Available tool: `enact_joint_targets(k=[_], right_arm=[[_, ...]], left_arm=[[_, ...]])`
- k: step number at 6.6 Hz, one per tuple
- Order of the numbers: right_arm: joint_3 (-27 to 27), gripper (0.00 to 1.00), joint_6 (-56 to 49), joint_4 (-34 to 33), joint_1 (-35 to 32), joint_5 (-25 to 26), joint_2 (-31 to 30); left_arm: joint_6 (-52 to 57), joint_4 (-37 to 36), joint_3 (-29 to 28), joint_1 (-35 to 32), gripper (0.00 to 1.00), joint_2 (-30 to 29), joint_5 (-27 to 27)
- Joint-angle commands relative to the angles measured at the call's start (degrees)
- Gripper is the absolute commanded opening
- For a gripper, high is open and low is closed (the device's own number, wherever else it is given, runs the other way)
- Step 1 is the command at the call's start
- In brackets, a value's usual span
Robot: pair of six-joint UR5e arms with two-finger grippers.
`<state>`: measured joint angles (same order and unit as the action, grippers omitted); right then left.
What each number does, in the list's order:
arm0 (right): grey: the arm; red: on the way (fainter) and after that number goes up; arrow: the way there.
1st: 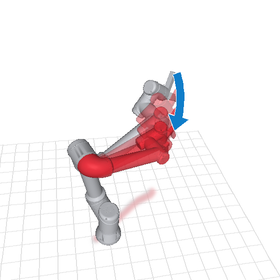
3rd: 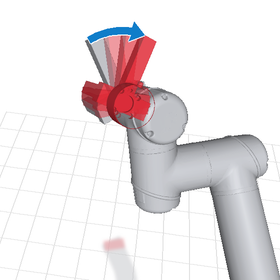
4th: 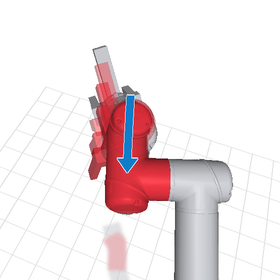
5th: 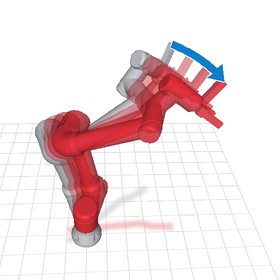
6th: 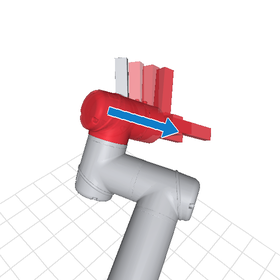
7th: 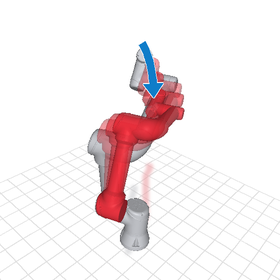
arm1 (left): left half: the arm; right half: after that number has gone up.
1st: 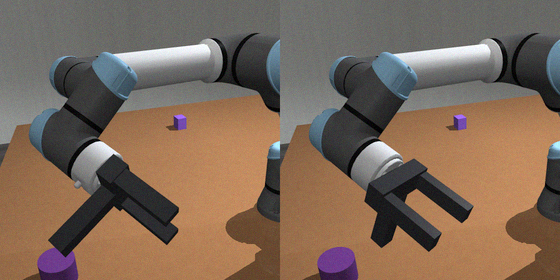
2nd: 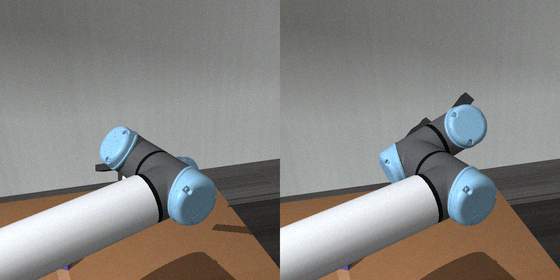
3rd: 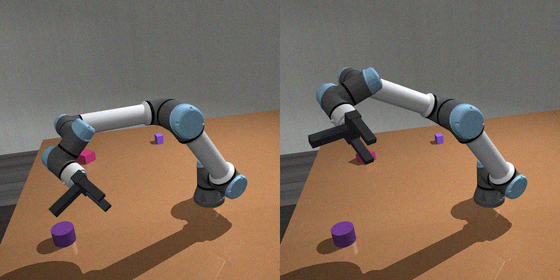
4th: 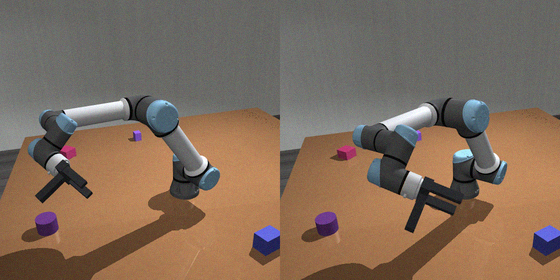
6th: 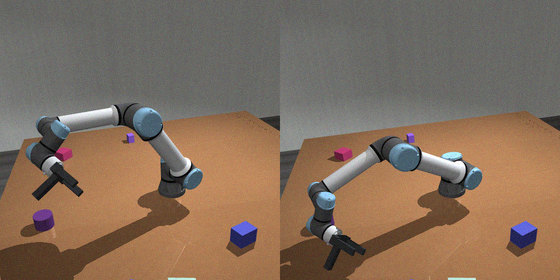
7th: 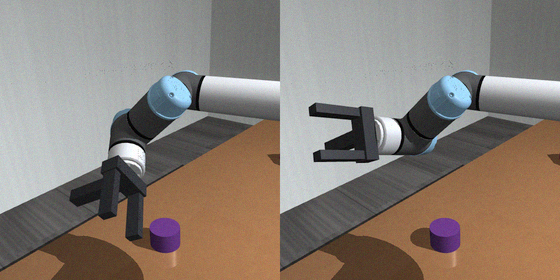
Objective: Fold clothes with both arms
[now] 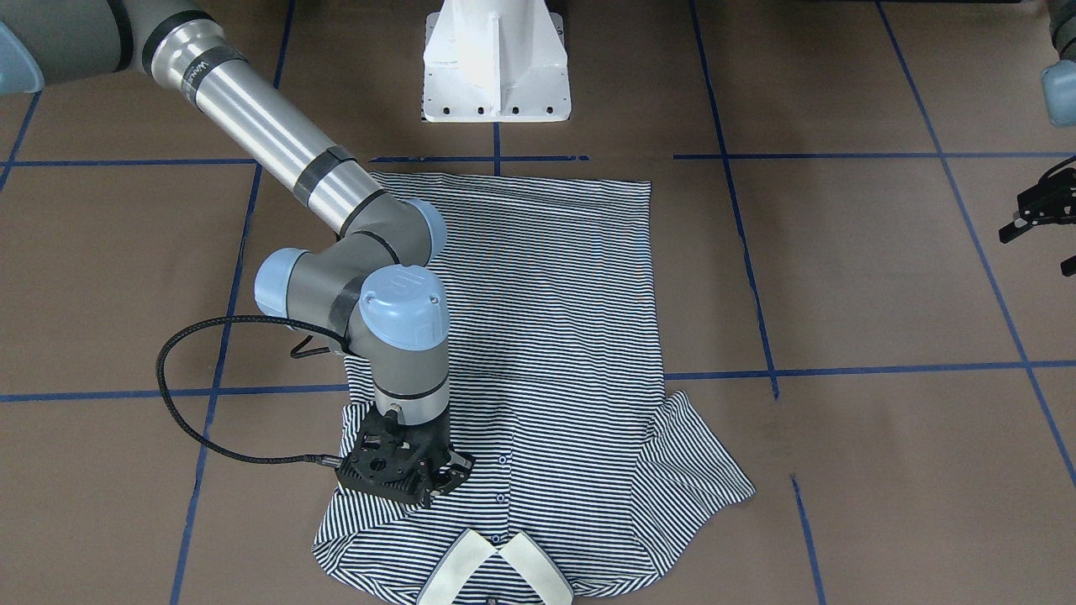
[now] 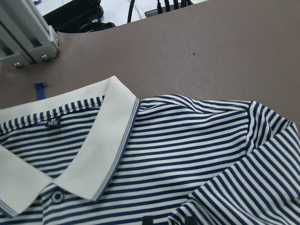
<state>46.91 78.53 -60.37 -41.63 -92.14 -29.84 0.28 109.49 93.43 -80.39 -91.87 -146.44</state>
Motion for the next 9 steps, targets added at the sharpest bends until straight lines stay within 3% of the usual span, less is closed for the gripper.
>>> enact_joint_targets(k=[1, 3, 4, 5, 6, 7, 8, 9], right_arm=[[2.5, 1.00, -0.1, 0.6, 0.2, 3.4, 0.0], [12.8, 1.00, -0.3, -0.2, -1.5, -0.2, -5.0], [21.6, 1.00, -0.7, -3.5, -3.1, -6.2, -11.3], [31.3, 1.00, -0.7, -4.2, -4.1, -8.6, -18.3], [41.8, 1.00, -0.7, -4.6, -4.2, -8.8, -26.3], [48.9, 1.00, -0.6, -6.4, -4.1, -8.9, -31.4], [53.0, 1.00, -0.5, -10.0, -4.0, -8.9, -33.6], [54.3, 1.00, -0.2, -10.4, -3.4, -8.9, -34.2]], left_arm=[[-0.9, 1.3, -3.2, 0.8, 1.00, -3.0, 0.2], [-22.1, 1.4, -11.3, 8.2, 1.00, -16.8, 0.8], [-30.3, 1.7, -12.2, 12.3, 1.00, -22.4, 8.6], [-39.7, 4.0, -13.3, 16.4, 1.00, -26.1, 15.2], [-47.5, 10.8, -18.5, 19.4, 0.94, -29.6, 18.6], [-54.5, 15.9, -23.8, 24.1, 0.86, -32.8, 27.6], [-55.1, 18.3, -30.5, 26.5, 0.79, -37.5, 32.6], [-55.1, 20.7, -34.8, 26.6, 0.73, -39.8, 33.0]])
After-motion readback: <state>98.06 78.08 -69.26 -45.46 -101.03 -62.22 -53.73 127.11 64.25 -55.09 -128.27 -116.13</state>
